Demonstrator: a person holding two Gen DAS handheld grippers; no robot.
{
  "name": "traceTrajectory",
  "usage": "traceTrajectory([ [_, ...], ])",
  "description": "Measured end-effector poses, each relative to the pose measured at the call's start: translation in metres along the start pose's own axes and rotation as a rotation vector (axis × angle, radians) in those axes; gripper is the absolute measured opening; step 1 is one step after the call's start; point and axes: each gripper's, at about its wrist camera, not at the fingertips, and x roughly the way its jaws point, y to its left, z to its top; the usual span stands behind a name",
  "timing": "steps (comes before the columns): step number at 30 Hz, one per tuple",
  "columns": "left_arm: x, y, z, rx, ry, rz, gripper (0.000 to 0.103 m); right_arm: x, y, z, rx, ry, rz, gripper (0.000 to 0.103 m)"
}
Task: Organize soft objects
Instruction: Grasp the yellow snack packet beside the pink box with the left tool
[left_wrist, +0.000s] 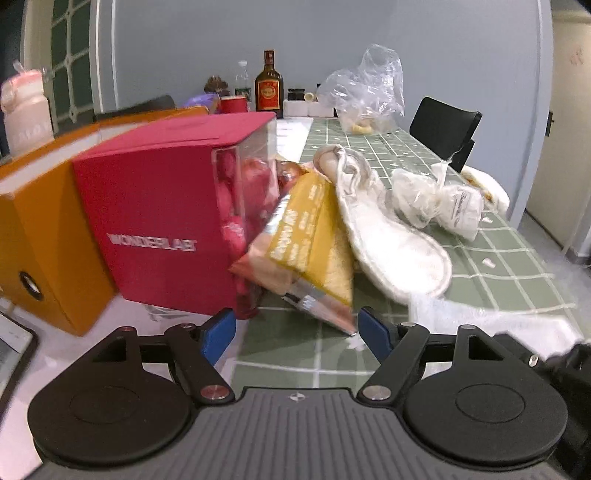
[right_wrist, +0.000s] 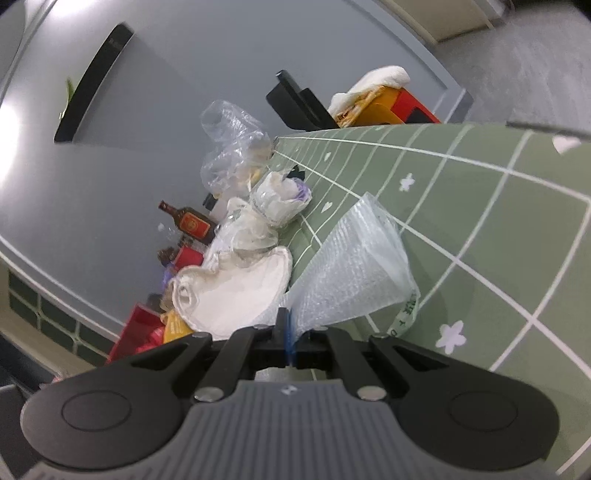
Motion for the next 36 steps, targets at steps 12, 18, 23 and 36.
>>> traceTrajectory([
  [12, 0.023, 0.026, 0.021, -0.367, 0.043, -0.081, 0.089, 0.0, 0.0, 0.001, -0.003, 0.005, 0.009, 0.0],
  [18, 0.03, 0.033, 0.022, -0.507, 0.039, -0.073, 0.087, 0.001, 0.001, 0.001, -0.01, 0.006, 0.009, 0.0],
  [23, 0.028, 0.044, 0.02, -0.674, 0.017, -0.05, 0.069, 0.002, 0.004, -0.001, -0.026, 0.006, 0.001, 0.002],
  [36, 0.002, 0.056, 0.02, -0.483, 0.019, -0.152, 0.03, 0.0, 0.009, -0.003, -0.07, -0.01, -0.001, 0.002],
])
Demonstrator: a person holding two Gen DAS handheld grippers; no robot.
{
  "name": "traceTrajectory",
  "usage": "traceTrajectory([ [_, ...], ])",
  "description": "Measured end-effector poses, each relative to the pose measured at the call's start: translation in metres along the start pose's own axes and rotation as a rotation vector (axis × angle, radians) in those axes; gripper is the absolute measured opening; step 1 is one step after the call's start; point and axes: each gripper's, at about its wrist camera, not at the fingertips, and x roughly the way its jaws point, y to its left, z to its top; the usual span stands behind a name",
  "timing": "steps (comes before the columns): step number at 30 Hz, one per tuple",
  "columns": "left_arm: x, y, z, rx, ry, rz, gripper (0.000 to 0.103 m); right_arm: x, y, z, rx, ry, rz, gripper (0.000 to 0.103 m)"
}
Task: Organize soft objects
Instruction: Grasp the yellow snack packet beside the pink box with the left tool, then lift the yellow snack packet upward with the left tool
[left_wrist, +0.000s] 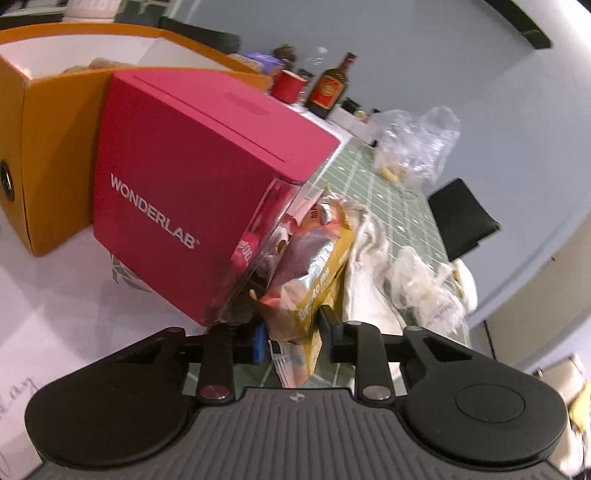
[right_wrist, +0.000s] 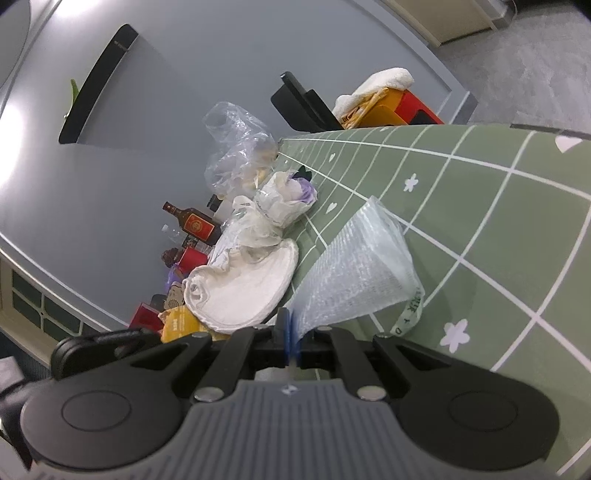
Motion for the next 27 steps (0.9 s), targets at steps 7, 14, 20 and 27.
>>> traceTrajectory([
  [7, -0.028, -0.001, -0.002, 0.198, -0.032, -0.029, 0.023, 0.0, 0.003, -0.002, -0.024, -0.003, -0.009, 0.002],
  [14, -0.052, 0.021, -0.014, 0.364, -0.108, -0.107, 0.021, 0.001, 0.005, -0.002, -0.031, -0.003, -0.016, 0.002],
  [20, -0.063, 0.054, -0.021, 0.394, -0.034, -0.169, 0.021, 0.002, 0.006, -0.002, -0.034, -0.003, -0.02, 0.002],
  [27, -0.059, 0.071, -0.014, 0.389, -0.03, -0.235, 0.029, 0.003, 0.007, -0.003, -0.035, 0.0, -0.023, 0.002],
])
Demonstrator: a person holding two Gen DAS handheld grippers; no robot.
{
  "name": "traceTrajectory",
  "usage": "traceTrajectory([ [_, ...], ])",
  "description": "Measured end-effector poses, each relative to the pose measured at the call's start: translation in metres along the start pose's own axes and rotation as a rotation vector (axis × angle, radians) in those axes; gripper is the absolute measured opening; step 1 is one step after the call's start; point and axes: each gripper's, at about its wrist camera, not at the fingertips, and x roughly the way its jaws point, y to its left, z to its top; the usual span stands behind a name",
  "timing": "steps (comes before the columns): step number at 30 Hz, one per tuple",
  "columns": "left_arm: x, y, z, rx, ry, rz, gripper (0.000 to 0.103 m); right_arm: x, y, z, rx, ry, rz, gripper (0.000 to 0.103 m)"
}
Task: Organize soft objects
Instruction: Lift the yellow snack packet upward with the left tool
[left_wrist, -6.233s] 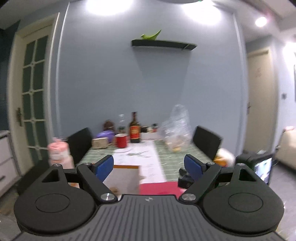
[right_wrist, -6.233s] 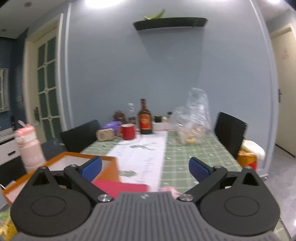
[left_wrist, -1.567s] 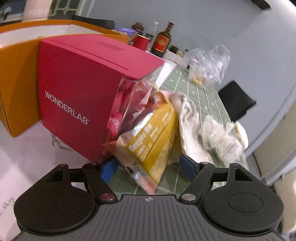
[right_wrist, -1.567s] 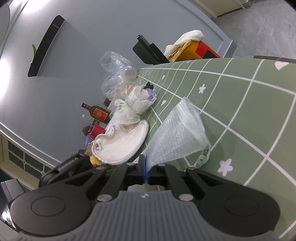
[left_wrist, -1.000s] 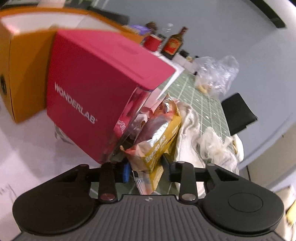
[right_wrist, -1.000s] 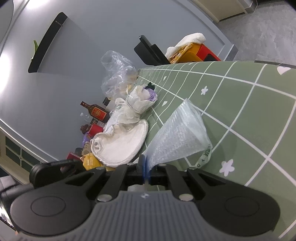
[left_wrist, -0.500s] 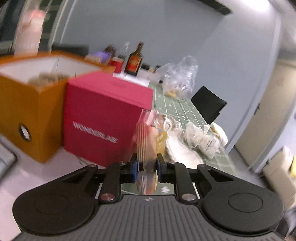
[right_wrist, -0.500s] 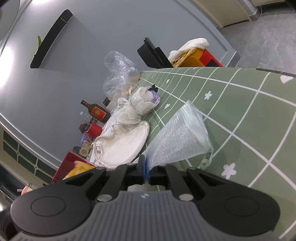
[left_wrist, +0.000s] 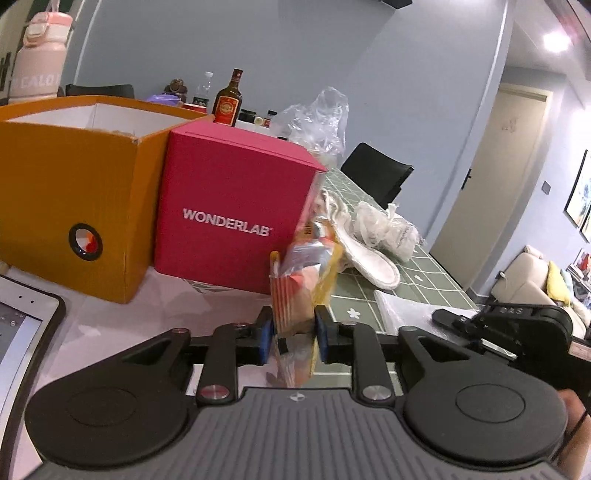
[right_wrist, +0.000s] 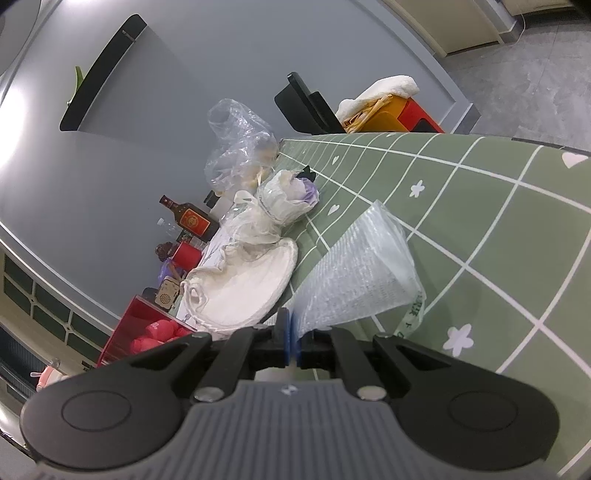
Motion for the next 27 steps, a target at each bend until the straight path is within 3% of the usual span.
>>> traceTrajectory([
  [2, 0.002, 0.0, -0.001, 0.011, 0.0, 0.005, 0.032, 0.0, 0.0, 0.0, -0.003, 0.002, 0.002, 0.002],
  [4, 0.008, -0.001, -0.001, 0.02, -0.001, 0.02, 0.054, 0.001, 0.0, 0.0, -0.007, 0.004, 0.004, 0.002],
  [6, 0.016, -0.003, -0.002, 0.014, 0.0, 0.045, 0.069, 0.001, 0.001, 0.001, -0.008, 0.005, 0.004, 0.002],
  [11, 0.04, 0.012, 0.006, -0.126, 0.073, -0.001, 0.073, 0.001, 0.001, 0.0, -0.008, 0.007, 0.006, 0.002],
  [12, 0.04, 0.014, 0.007, -0.149, 0.073, -0.004, 0.069, 0.001, 0.001, 0.001, -0.009, 0.008, 0.006, 0.002],
  [13, 0.04, 0.014, 0.008, -0.159, 0.077, -0.008, 0.056, 0.002, 0.001, 0.0, -0.011, 0.008, 0.006, 0.002],
  [16, 0.038, 0.006, 0.009, -0.077, 0.083, -0.006, 0.045, 0.002, 0.0, 0.0, -0.007, 0.007, 0.003, 0.003],
  [21, 0.032, 0.003, 0.008, -0.068, 0.072, -0.016, 0.038, 0.002, 0.0, 0.0, -0.01, 0.008, 0.005, 0.003],
  [24, 0.022, 0.007, 0.005, -0.084, 0.032, -0.077, 0.029, 0.002, 0.004, -0.001, -0.041, 0.009, 0.01, 0.001],
  [27, 0.012, 0.004, 0.003, -0.048, -0.022, -0.072, 0.024, -0.001, 0.013, -0.006, -0.11, -0.022, 0.008, 0.0],
])
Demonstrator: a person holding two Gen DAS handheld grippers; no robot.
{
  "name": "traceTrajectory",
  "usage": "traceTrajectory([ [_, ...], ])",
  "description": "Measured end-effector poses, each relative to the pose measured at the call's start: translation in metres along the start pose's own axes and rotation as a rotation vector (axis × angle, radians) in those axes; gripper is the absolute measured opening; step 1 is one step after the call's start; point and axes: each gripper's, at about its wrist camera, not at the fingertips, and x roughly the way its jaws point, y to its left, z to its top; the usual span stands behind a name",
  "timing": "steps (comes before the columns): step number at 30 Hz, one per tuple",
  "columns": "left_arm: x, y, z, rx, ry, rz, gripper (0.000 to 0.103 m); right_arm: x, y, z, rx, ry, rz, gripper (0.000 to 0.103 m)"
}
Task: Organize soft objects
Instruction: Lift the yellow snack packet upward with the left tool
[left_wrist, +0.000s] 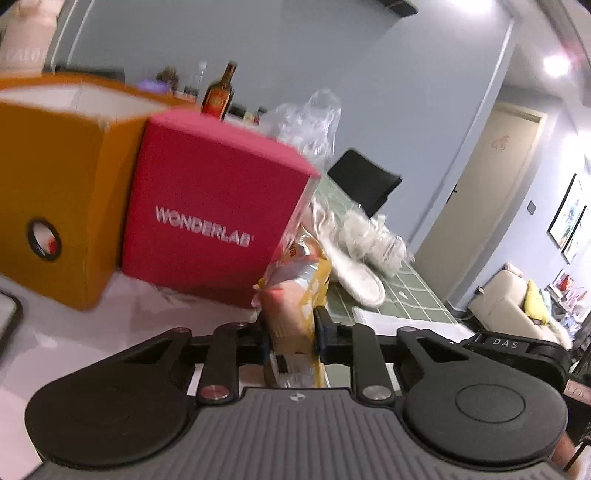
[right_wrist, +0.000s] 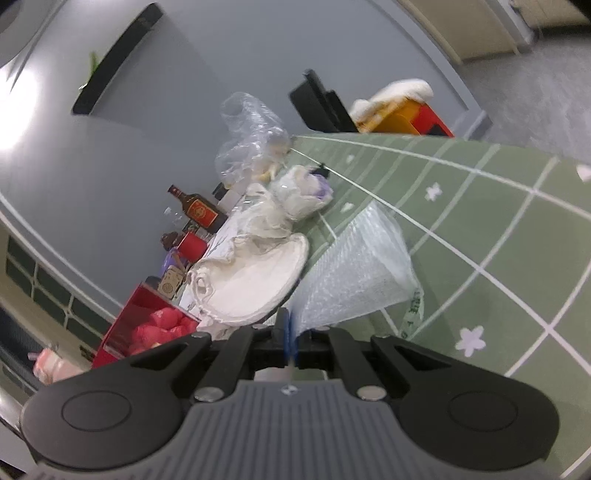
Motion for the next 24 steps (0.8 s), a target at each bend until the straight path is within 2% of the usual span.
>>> traceTrajectory([
  [2, -0.005, -0.003, -0.001, 0.029, -0.027, 0.011, 0.023, -0.005, 0.004, -0.002, -0.037, -0.038, -0.014, 0.0],
  [6, -0.017, -0.009, -0.005, 0.089, -0.092, 0.034, 0.023, -0.005, 0.002, -0.002, -0.033, -0.033, 0.015, 0.0],
  [9, -0.026, -0.016, -0.007, 0.187, -0.147, 0.076, 0.023, -0.005, 0.0, -0.001, -0.029, -0.034, 0.02, 0.0],
  [12, -0.037, -0.028, -0.011, 0.332, -0.206, 0.13, 0.023, -0.003, 0.002, -0.002, -0.038, -0.031, 0.019, 0.0],
  [16, -0.043, -0.037, -0.018, 0.465, -0.213, 0.133, 0.023, -0.003, 0.003, -0.002, -0.043, -0.029, 0.014, 0.0],
  [18, -0.038, -0.038, -0.021, 0.477, -0.178, 0.116, 0.024, -0.003, 0.003, -0.002, -0.039, -0.029, 0.012, 0.0],
  [19, -0.036, -0.035, -0.019, 0.445, -0.158, 0.098, 0.024, -0.003, 0.003, -0.002, -0.037, -0.028, 0.012, 0.0],
  [21, -0.036, -0.029, -0.018, 0.4, -0.15, 0.065, 0.023, -0.002, 0.003, -0.002, -0.039, -0.026, 0.015, 0.0],
  [24, -0.039, -0.027, -0.019, 0.408, -0.145, 0.038, 0.023, -0.002, 0.004, -0.003, -0.044, -0.026, 0.013, 0.0],
])
